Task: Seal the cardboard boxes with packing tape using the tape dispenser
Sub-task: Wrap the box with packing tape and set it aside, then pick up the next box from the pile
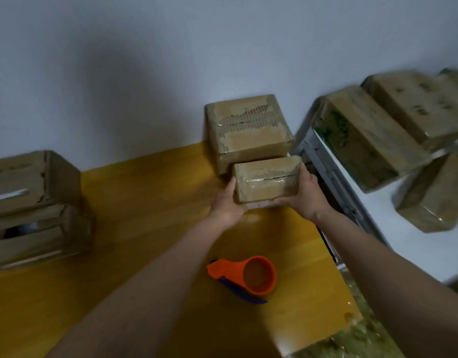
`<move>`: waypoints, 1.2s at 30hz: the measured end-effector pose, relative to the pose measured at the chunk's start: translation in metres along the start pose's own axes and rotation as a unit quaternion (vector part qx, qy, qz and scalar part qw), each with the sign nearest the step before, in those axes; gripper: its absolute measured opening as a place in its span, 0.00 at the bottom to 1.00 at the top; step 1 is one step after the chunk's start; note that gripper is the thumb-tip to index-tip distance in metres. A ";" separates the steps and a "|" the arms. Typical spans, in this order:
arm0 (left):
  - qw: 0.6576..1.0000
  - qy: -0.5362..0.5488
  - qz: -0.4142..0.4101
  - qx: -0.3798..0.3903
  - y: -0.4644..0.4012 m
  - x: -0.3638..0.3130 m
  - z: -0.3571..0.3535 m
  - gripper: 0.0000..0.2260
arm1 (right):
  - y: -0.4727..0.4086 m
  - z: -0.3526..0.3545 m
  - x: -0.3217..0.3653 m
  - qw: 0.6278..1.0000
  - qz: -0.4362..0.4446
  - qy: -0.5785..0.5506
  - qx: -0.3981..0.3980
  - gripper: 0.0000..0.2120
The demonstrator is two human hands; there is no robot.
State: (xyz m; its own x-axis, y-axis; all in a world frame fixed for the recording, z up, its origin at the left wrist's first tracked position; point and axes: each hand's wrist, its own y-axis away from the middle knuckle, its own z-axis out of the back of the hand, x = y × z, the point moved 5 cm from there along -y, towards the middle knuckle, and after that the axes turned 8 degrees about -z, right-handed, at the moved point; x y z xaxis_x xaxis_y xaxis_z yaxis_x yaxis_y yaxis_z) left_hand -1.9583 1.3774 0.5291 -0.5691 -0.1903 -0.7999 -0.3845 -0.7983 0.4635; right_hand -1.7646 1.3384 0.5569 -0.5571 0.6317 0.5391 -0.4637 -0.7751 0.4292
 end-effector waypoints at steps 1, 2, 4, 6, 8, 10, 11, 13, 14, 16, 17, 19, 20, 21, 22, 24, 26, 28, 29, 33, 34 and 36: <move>1.000 -0.004 0.001 -0.003 -0.008 -0.003 -0.005 0.37 | -0.007 0.004 -0.003 1.000 0.001 0.007 0.002 0.52; 1.000 -0.008 0.003 -0.005 -0.015 -0.004 -0.009 0.38 | -0.013 0.007 -0.007 1.000 -0.001 0.018 0.003 0.51; 1.000 -0.019 0.012 0.001 -0.026 -0.003 -0.017 0.38 | -0.023 0.009 -0.012 0.999 -0.003 0.049 -0.001 0.49; 0.999 -0.028 0.023 0.008 -0.032 0.002 -0.021 0.40 | -0.028 0.007 -0.017 0.997 0.003 0.076 -0.014 0.49; 0.999 -0.036 0.021 0.012 -0.035 0.006 -0.023 0.41 | -0.031 0.006 -0.019 0.996 0.012 0.087 -0.025 0.49; 0.999 -0.044 0.011 0.018 -0.035 0.008 -0.022 0.41 | -0.031 0.005 -0.019 0.994 0.019 0.101 -0.028 0.49; 0.998 -0.051 0.010 0.021 -0.034 0.010 -0.020 0.41 | -0.030 0.004 -0.018 0.992 0.021 0.118 -0.030 0.49; 0.995 -0.099 0.007 0.019 -0.029 0.017 -0.012 0.38 | -0.024 0.004 -0.013 0.978 0.039 0.196 -0.057 0.45; 0.987 -0.162 -0.002 0.014 -0.023 0.021 -0.005 0.35 | -0.018 0.004 -0.007 0.964 0.060 0.245 -0.085 0.42; 0.947 -0.319 -0.044 -0.010 -0.008 0.028 0.013 0.28 | -0.004 -0.002 0.011 0.936 0.121 0.304 -0.133 0.35; 0.927 -0.368 -0.066 -0.023 0.001 0.033 0.023 0.25 | 0.004 -0.009 0.021 0.926 0.154 0.315 -0.139 0.32; 0.914 -0.397 -0.067 -0.043 0.019 0.046 0.045 0.21 | 0.020 -0.030 0.044 0.915 0.217 0.317 -0.120 0.29; 0.915 -0.397 -0.052 -0.054 0.028 0.055 0.058 0.20 | 0.027 -0.044 0.056 0.912 0.243 0.315 -0.102 0.27; 0.916 -0.395 -0.035 -0.066 0.038 0.064 0.072 0.19 | 0.034 -0.059 0.068 0.910 0.259 0.313 -0.081 0.26; 0.916 -0.392 -0.020 -0.081 0.049 0.074 0.088 0.19 | 0.040 -0.075 0.080 0.910 0.269 0.309 -0.058 0.26; 0.916 -0.380 0.001 -0.125 0.074 0.095 0.123 0.19 | 0.053 -0.110 0.103 0.910 0.281 0.307 -0.009 0.24; 0.913 -0.363 0.016 -0.186 0.101 0.114 0.162 0.20 | 0.068 -0.146 0.127 0.905 0.289 0.308 0.044 0.24; 0.907 -0.335 0.038 -0.252 0.130 0.135 0.202 0.20 | 0.087 -0.180 0.152 0.902 0.298 0.299 0.089 0.26; 0.903 -0.319 0.054 -0.283 0.145 0.147 0.222 0.19 | 0.096 -0.196 0.165 0.899 0.303 0.299 0.103 0.27; 0.874 -0.295 0.120 -0.367 0.197 0.197 0.288 0.21 | 0.132 -0.257 0.214 0.899 0.300 0.286 0.142 0.31; 0.873 -0.276 0.141 -0.376 0.207 0.210 0.301 0.23 | 0.139 -0.271 0.226 0.906 0.290 0.267 0.155 0.34; 0.881 -0.221 0.172 -0.381 0.218 0.233 0.324 0.26 | 0.152 -0.293 0.247 0.928 0.256 0.203 0.177 0.38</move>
State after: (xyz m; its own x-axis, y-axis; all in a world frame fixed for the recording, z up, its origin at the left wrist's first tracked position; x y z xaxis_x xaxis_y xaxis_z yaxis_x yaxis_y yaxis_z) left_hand -2.4107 1.3444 0.5671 -0.8488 -0.3889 -0.3582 0.3699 -0.9209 0.1233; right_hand -2.1742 1.3800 0.5429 -0.8894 0.0755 0.4509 0.1491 -0.8844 0.4422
